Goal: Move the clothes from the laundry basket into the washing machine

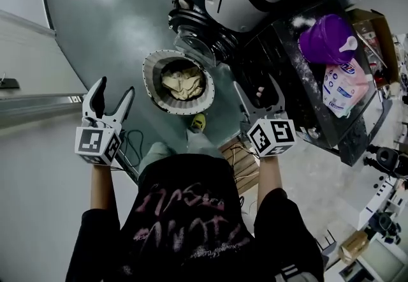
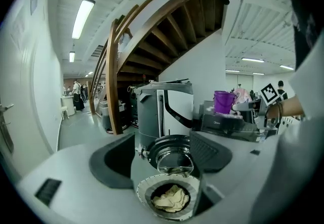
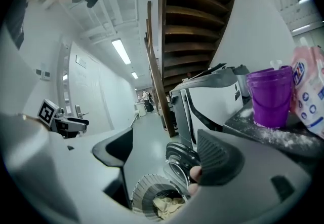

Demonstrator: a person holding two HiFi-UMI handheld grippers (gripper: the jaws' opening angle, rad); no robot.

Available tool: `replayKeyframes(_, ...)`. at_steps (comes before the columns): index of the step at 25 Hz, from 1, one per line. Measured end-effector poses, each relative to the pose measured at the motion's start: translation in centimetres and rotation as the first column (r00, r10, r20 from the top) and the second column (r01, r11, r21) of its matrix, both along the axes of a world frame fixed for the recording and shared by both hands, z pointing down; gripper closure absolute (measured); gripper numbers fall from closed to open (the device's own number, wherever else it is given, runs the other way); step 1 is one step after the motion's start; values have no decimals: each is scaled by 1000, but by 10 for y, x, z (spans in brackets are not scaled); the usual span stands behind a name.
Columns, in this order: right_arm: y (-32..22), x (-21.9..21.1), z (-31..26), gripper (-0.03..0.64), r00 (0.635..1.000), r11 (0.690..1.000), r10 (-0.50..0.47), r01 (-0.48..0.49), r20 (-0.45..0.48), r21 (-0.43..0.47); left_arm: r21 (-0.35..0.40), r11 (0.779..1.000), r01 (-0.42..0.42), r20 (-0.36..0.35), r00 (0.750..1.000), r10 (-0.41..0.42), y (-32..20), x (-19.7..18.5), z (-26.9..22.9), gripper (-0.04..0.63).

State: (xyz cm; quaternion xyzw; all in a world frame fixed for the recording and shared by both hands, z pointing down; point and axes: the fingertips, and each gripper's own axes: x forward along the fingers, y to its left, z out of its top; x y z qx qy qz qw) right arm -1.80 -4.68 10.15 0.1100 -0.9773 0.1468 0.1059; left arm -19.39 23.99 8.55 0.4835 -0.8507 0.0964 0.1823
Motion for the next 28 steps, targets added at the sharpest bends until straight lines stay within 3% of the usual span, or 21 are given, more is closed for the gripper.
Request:
replayKeyframes(4,-1,-14,13,216,998,999,-43,43,-42,-9,-43,999,-28,25,999,29,-10,-12,8,258)
replayKeyframes(9,12,-31,31,216,991,996,-91,91,-103,-4,-60,995,-75,-20,997,74,-15,-27,26,258)
replayKeyframes(14,30,-38,34,216,989,997,-70,71,-127,3,-55,989,-138,-51,990,135,-13,-42,39,258)
replayKeyframes(19,50,-48,36,216,986,999,-49,51,-158,5,-83,968,-236,-41,972,233,-13,-57,42,258)
replayKeyframes(23,59,-57,45,216,979,998,-61,67,-194,22,-154,929,-335,-35,942,334,-14,-64,56,258)
replayKeyframes(28,73,-72,69,215,951,983,-171,184,-258,24,-260,834,-486,-67,871,487,-28,-57,90,258)
